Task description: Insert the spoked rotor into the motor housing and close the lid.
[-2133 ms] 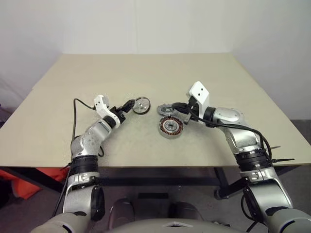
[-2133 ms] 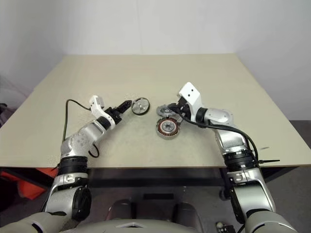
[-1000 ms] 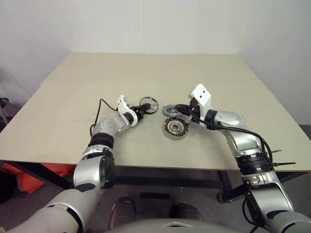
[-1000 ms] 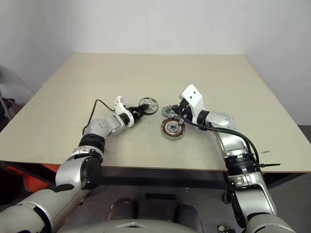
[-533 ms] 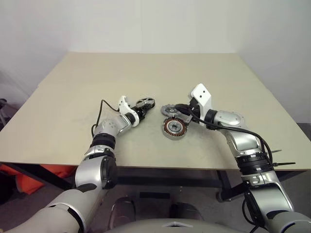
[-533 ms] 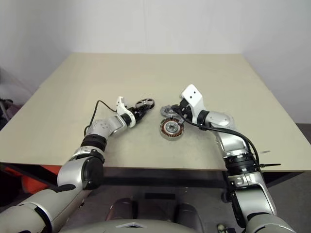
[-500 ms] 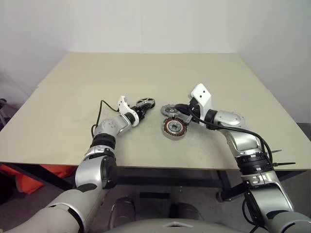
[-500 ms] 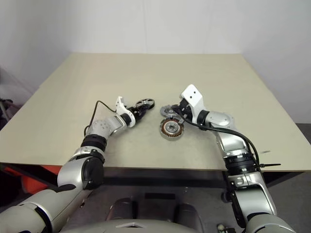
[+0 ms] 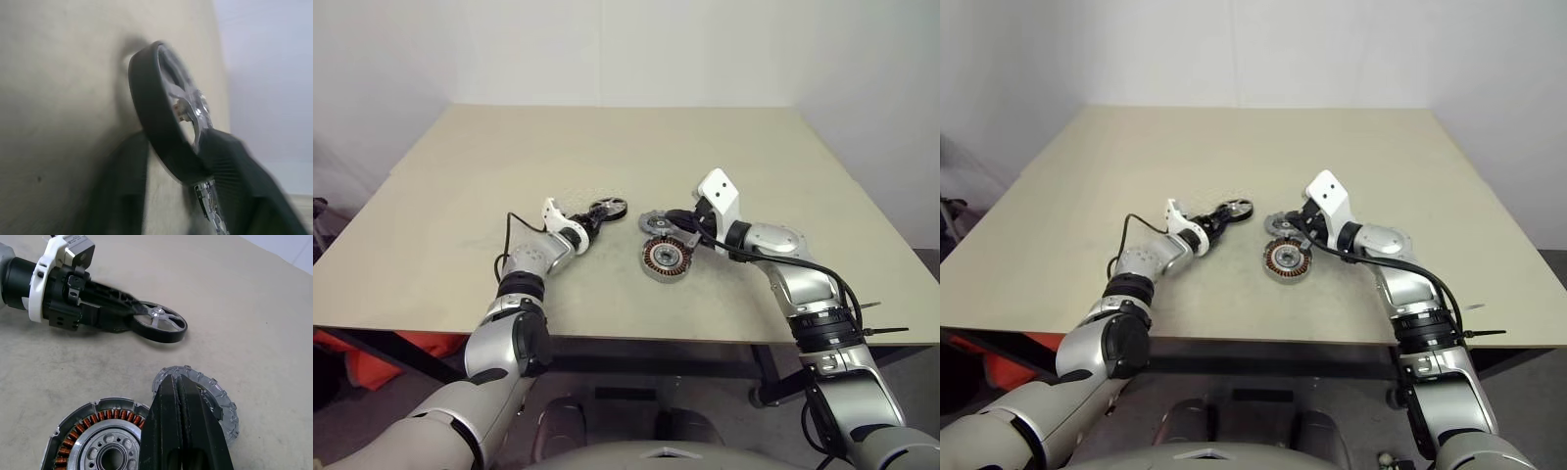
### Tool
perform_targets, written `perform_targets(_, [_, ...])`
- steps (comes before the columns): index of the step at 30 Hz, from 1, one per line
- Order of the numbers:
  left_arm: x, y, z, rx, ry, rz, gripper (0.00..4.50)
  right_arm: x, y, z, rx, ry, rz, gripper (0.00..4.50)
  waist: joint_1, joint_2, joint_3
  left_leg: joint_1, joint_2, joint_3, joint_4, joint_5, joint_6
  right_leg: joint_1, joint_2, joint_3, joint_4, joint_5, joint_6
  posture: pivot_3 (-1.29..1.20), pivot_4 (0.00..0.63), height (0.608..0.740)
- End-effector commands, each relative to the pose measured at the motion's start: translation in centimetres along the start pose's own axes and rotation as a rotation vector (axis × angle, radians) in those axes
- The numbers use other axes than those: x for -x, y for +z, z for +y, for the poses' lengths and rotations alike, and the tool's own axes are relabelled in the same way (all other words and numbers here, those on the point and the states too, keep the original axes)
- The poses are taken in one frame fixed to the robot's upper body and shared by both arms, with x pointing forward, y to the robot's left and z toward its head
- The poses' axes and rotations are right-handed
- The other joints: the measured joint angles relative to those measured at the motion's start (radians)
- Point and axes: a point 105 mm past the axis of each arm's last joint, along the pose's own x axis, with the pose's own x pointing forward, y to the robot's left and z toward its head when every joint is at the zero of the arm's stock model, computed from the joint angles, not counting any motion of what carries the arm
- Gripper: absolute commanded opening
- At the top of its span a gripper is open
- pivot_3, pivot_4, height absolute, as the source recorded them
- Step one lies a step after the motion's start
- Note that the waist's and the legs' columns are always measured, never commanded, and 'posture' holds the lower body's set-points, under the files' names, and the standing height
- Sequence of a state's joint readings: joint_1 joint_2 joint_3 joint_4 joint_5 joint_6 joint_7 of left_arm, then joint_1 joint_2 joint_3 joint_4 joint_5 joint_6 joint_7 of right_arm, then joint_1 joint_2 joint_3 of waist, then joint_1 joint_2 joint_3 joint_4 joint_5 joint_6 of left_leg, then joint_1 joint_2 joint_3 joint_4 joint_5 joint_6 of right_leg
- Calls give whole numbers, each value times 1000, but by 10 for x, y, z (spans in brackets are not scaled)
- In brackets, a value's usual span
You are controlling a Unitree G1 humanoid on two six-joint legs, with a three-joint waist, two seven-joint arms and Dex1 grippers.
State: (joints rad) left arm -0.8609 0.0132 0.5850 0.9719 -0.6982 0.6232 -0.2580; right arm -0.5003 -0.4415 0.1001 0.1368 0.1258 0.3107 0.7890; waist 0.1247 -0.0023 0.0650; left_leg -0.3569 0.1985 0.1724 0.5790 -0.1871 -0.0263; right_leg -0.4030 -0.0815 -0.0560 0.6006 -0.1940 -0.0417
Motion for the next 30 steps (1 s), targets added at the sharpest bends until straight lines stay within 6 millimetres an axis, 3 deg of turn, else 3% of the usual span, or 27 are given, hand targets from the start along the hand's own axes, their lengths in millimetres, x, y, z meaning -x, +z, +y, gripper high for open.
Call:
perform_targets(1, [-2, 6, -11, -9, -29, -13, 1334, 2, 20, -4, 44, -9, -59, 0, -1, 0, 0, 0, 0, 0, 0, 0, 0, 0, 0, 0, 0, 0, 0, 0, 0, 740])
perform_targets(15, [8, 16, -18, 53, -130, -48, 1334, 9, 14, -20, 49, -77, -28, 0, -1, -1, 0, -3, 0, 0, 0, 0, 1, -2, 0, 0, -1, 0, 0, 0, 0, 740])
perform_targets(19, [10, 15, -10, 64, -107, -50, 401, 10, 15, -21, 52, -82, -27, 0, -1, -1, 0, -3, 0, 0, 0, 0, 1, -2, 0, 0, -1, 0, 0, 0, 0, 740])
perform_targets(27, [11, 14, -7, 62, -92, -47, 368, 9, 15, -22, 58, -85, -25, 0, -2, -1, 0, -3, 0, 0, 0, 0, 1, -2, 0, 0, -1, 0, 0, 0, 0, 740])
perform_targets(30, [19, 24, -20, 95, -191, -73, 368, 10, 10, -28, 59, -118, -5, 0, -4, -1, 0, -3, 0, 0, 0, 0, 1, -2, 0, 0, -1, 0, 0, 0, 0, 740])
